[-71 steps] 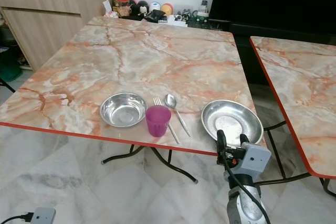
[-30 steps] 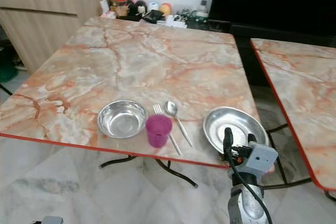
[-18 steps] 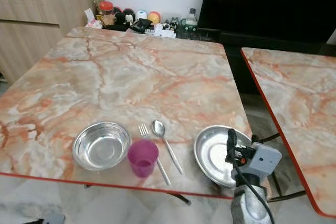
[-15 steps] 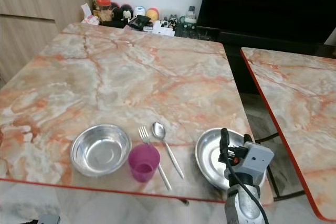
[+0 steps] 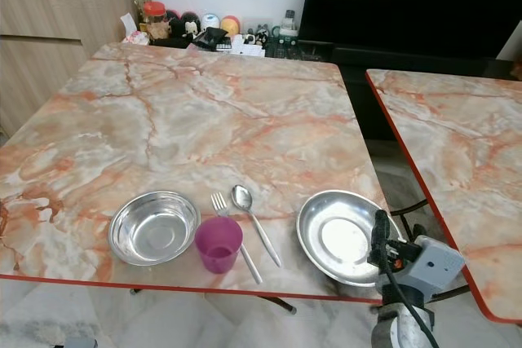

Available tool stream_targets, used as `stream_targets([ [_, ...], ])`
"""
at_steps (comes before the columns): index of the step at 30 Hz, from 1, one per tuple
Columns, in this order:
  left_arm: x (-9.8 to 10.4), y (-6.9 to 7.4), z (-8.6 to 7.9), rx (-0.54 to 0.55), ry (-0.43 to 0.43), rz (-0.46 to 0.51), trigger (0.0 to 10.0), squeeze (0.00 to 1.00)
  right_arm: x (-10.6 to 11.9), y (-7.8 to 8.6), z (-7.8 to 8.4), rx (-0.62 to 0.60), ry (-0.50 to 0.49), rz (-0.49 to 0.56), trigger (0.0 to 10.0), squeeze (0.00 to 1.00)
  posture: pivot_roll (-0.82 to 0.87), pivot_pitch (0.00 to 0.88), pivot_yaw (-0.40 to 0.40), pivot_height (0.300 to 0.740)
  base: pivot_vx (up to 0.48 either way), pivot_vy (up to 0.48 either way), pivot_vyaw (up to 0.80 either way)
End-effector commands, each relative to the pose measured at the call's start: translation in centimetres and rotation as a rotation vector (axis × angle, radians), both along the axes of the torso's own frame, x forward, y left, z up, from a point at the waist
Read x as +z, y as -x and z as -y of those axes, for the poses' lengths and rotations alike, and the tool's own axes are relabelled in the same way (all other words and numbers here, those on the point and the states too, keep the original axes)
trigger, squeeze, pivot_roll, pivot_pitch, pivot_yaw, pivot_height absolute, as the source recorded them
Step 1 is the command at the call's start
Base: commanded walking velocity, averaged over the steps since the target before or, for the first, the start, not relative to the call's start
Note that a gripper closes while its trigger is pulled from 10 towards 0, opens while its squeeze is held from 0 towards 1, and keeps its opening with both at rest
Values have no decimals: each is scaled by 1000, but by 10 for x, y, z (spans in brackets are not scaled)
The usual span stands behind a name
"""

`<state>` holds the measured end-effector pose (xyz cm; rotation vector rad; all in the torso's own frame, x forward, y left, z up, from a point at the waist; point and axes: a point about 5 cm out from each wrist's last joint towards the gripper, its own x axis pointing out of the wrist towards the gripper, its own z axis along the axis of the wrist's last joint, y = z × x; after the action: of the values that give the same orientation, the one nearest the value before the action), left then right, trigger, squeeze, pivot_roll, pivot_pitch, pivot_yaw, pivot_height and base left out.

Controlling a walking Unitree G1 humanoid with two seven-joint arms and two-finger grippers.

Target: Setting the table

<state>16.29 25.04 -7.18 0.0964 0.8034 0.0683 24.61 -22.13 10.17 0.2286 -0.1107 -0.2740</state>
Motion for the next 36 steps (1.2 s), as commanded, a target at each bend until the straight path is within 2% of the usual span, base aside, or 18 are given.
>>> stream_targets([
  [1, -3, 5, 2, -12, -2, -18, 10000, 0, 2, 0, 4, -12, 1, -4, 10000, 0, 50, 116, -72, 740, 0, -480, 0],
  [6, -3, 4, 3, -6, 6, -15, 10000, 0, 3, -2, -2, 10, -10, -5, 10000, 0, 53, 118, -74, 740, 0, -354, 0],
  [14, -4, 7, 2, 0, 6, -24, 10000, 0, -1, 1, -5, 34, -21, -25, 10000, 0, 51, 121, -74, 740, 0, 0, 0],
  [22, -4, 6, 4, -2, 9, -23, 10000, 0, -10, -2, -15, 109, -40, -82, 10000, 0, 52, 121, -77, 740, 0, 0, 0],
  [28, -5, 7, 5, -7, 8, -24, 10000, 0, -17, 3, -20, 129, -123, -109, 10000, 0, 53, 118, -79, 740, 0, 0, 0],
  [32, -5, 8, 5, -10, 10, -27, 10000, 0, -18, 5, -20, 131, -133, -116, 10000, 0, 53, 117, -80, 740, 0, 0, 0],
  [36, -5, 10, 4, -11, 7, -26, 10000, 0, -14, 16, -17, 95, -159, -93, 10000, 0, 60, 108, -82, 740, 0, 0, 0],
])
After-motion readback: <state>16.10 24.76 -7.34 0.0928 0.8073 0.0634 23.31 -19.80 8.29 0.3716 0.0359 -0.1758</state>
